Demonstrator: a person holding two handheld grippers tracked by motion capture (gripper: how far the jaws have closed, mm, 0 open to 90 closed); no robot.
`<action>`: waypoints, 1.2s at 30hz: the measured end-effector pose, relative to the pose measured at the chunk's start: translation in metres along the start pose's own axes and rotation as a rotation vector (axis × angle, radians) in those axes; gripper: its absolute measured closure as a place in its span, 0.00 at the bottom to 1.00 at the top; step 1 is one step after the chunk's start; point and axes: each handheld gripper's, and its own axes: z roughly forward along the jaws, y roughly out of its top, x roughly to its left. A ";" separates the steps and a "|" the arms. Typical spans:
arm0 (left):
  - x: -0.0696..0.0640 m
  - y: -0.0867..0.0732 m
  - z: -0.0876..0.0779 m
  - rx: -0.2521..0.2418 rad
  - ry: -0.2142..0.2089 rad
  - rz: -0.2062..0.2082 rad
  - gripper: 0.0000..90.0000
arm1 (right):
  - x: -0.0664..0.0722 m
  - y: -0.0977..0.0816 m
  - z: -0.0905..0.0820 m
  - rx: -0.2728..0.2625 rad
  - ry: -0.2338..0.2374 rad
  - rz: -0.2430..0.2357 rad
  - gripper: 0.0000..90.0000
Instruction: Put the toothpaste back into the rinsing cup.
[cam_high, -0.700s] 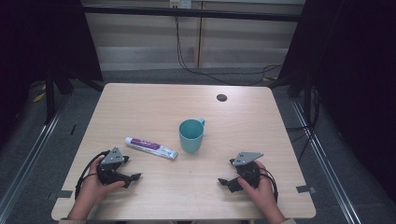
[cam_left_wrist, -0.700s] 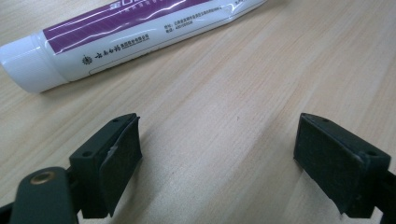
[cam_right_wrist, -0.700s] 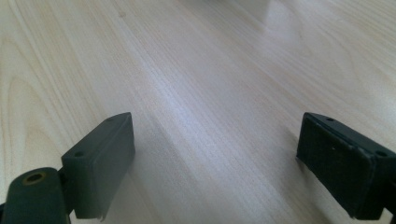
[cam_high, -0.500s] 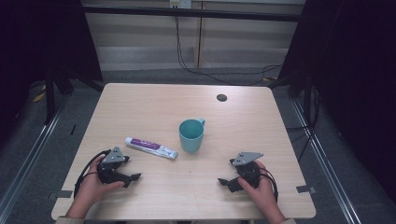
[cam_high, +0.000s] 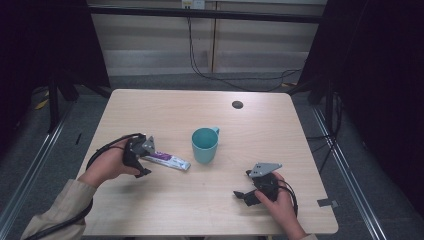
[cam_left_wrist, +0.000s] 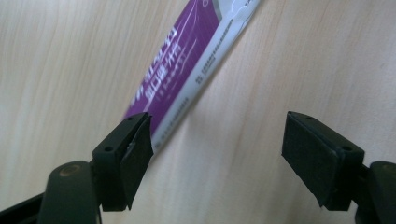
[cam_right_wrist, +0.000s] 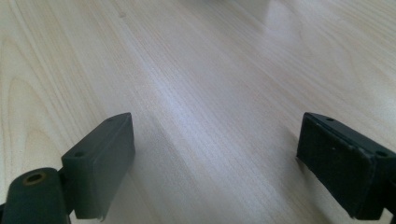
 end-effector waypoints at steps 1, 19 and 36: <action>0.002 0.006 0.001 0.013 -0.012 0.019 0.27 | 0.000 0.000 0.000 0.000 0.001 0.000 0.12; 0.021 0.051 0.030 0.113 -0.083 0.186 0.36 | 0.000 0.000 0.000 0.000 0.000 0.001 0.12; 0.028 0.053 0.040 0.117 -0.179 0.261 0.48 | 0.000 0.000 0.000 -0.003 -0.002 -0.002 0.12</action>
